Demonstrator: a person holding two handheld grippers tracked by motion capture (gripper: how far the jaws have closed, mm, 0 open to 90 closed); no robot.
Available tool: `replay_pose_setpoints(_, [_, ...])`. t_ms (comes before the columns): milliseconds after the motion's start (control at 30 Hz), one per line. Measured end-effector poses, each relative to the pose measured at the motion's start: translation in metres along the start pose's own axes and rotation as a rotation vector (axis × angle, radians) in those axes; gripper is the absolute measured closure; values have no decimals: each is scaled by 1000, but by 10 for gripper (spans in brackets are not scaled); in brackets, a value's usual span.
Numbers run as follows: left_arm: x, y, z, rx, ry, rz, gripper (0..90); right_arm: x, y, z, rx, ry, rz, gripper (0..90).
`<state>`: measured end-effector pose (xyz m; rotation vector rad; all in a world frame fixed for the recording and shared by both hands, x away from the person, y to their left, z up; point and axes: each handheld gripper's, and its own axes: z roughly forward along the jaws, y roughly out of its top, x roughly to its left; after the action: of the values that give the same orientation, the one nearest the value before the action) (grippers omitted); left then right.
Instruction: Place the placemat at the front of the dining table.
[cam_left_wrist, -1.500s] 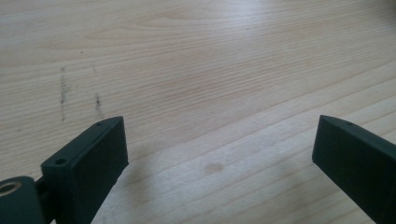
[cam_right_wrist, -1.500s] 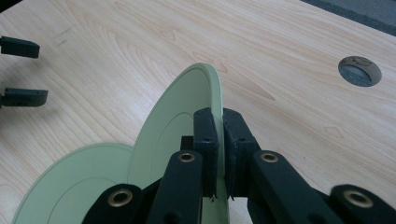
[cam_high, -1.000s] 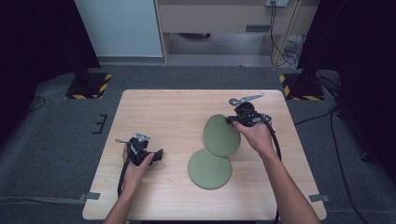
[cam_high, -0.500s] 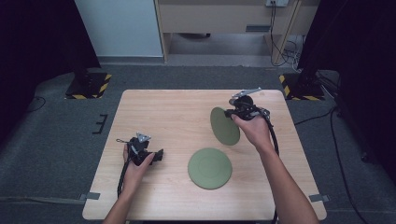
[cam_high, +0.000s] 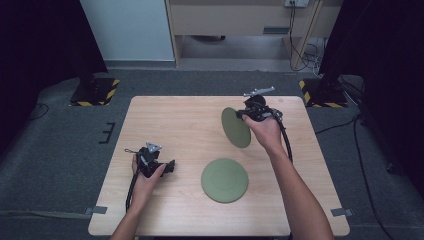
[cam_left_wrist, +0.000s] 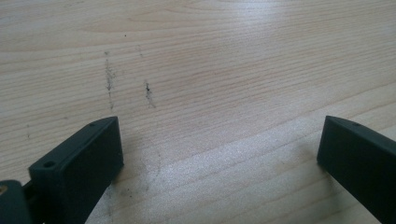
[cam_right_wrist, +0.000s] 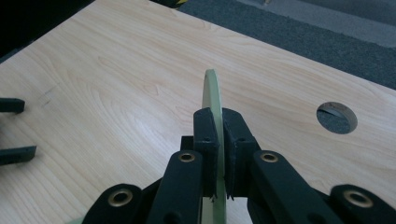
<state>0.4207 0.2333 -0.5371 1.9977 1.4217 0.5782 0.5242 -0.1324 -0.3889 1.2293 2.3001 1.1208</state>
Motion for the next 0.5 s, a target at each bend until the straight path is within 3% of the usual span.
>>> replay_pose_setpoints(500, [-2,-1,0,-3,12,-15,0,3,22,20,-15,-12,47,859])
